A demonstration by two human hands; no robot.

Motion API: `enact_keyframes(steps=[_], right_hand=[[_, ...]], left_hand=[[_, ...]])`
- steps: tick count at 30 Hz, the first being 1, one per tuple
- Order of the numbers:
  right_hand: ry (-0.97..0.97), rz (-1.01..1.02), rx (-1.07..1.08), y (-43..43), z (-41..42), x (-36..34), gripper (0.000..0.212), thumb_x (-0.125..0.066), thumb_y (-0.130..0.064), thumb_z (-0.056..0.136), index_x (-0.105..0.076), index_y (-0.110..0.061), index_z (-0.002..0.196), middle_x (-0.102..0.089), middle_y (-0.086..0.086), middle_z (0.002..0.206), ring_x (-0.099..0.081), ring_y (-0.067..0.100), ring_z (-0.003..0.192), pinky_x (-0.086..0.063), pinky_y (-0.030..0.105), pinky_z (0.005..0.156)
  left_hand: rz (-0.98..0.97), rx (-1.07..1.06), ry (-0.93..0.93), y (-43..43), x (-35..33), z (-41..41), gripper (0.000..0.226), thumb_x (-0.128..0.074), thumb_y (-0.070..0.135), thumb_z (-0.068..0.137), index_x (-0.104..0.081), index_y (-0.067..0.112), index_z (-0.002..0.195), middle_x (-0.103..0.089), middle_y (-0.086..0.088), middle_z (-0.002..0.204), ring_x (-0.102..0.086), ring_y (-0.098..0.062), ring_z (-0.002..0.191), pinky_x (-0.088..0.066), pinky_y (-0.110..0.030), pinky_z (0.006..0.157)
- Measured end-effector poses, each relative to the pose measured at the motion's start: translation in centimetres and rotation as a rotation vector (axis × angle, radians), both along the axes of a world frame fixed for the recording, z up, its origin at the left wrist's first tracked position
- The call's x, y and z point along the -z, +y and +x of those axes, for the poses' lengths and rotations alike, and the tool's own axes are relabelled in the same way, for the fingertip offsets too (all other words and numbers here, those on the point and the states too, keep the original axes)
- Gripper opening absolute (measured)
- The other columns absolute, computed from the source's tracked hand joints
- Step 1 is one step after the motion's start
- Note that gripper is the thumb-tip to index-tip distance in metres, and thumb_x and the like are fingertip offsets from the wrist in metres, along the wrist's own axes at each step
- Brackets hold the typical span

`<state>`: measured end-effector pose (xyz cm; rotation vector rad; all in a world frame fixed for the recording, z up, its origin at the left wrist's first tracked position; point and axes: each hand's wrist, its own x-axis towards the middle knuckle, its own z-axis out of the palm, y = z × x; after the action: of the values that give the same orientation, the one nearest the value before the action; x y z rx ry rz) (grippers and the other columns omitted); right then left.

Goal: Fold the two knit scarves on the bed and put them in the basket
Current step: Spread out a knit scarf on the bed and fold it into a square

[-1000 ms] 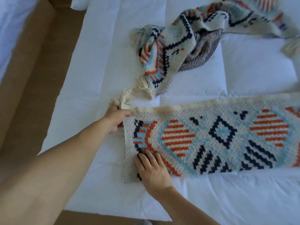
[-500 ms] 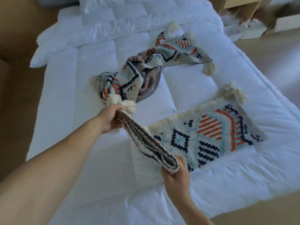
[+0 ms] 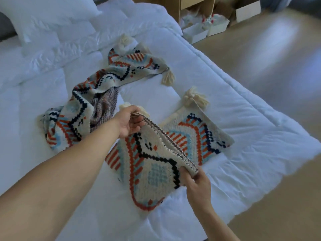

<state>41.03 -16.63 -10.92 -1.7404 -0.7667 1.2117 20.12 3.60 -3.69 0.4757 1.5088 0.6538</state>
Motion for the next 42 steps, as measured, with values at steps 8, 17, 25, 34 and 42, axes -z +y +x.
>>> enact_keyframes(steps=[8,17,25,34,42], right_hand=[[-0.055,-0.057,0.114,6.3,10.1,2.4,0.012,-0.071,-0.023,0.087,-0.061,-0.027,0.093,-0.069,0.004,0.074,-0.064,0.023,0.065,-0.054,0.047,0.067],[-0.15,-0.188,0.109,12.6,17.9,5.8,0.015,-0.068,-0.016,0.086,-0.059,-0.028,0.089,-0.065,-0.01,0.081,-0.061,0.012,0.077,-0.045,0.031,0.067],[-0.224,-0.206,0.061,13.8,19.9,7.5,0.017,-0.065,-0.015,0.087,-0.058,-0.029,0.09,-0.063,-0.015,0.082,-0.058,0.014,0.079,-0.038,0.029,0.07],[-0.456,-0.41,-0.258,15.2,20.6,8.2,0.038,-0.058,-0.025,0.086,-0.055,-0.022,0.123,-0.052,0.0,0.124,-0.052,0.02,0.115,-0.043,0.034,0.092],[-0.555,-0.413,-0.617,19.3,19.8,7.2,0.06,-0.052,-0.053,0.09,-0.048,-0.015,0.136,-0.056,0.01,0.133,-0.054,0.028,0.118,-0.044,0.037,0.095]], left_hand=[[0.01,0.158,0.018,6.8,2.9,10.8,0.024,-0.048,0.021,0.086,-0.064,0.003,0.092,-0.072,-0.008,0.072,-0.07,-0.019,0.063,-0.053,-0.024,0.056],[0.069,0.237,0.13,12.9,7.6,18.9,0.021,-0.045,0.013,0.095,-0.064,0.006,0.089,-0.074,-0.006,0.073,-0.07,-0.018,0.064,-0.05,-0.027,0.056],[0.138,0.223,0.13,14.4,10.2,21.2,0.019,-0.043,0.009,0.096,-0.062,0.006,0.096,-0.073,-0.006,0.07,-0.069,-0.017,0.058,-0.05,-0.024,0.049],[0.217,0.236,0.037,12.2,11.4,21.4,0.051,-0.055,0.007,0.095,-0.038,0.017,0.141,-0.071,-0.018,0.088,-0.065,-0.022,0.064,-0.051,-0.027,0.052],[0.491,-0.017,1.063,-0.2,11.5,13.9,0.057,-0.07,0.029,0.085,-0.047,0.013,0.136,-0.062,-0.005,0.103,-0.06,-0.026,0.094,-0.053,-0.044,0.085]])
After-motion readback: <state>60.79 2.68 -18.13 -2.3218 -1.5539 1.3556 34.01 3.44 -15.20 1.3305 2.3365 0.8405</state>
